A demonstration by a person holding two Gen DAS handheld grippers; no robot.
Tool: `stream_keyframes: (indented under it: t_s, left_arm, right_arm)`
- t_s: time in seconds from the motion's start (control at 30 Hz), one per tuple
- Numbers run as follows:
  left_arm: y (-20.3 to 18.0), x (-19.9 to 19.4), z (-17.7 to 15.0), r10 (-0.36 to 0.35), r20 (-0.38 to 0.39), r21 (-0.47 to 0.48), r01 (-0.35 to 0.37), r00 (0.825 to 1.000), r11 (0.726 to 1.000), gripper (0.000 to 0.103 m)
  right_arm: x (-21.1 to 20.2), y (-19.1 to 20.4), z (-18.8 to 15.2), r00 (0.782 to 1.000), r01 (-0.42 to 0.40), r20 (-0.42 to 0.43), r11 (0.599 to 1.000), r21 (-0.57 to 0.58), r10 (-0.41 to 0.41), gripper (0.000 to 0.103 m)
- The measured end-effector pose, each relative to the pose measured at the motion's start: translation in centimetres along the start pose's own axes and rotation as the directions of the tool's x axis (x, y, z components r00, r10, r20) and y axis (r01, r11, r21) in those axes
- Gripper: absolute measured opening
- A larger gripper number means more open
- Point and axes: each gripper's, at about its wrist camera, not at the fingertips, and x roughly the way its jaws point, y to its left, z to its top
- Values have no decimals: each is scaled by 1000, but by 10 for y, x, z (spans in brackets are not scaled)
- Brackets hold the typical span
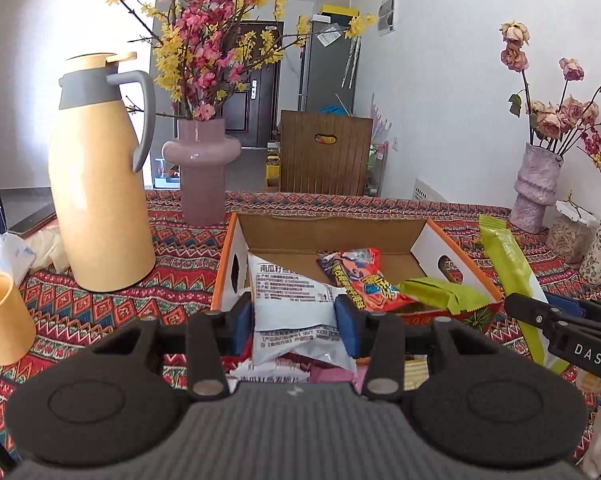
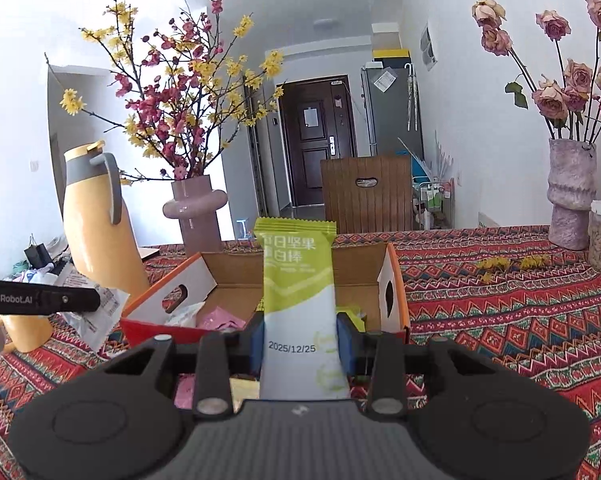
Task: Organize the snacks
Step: 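Carry the white packet and green bar into the box, opening both grippers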
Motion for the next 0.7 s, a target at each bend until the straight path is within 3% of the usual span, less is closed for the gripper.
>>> stream_keyframes:
  t_s: [0.37,0.7]
  left_arm:
    - [-6,41,29,11,2,-14,-11,1000,1000,44]
    - [2,91,41,49,-17,-29,-50,999,998,44]
  right_arm:
    - [56,-5,41,1000,-10,-2,1000,0,10,35]
    - [109,1,48,999,-15,-47,1000,-20,14,35]
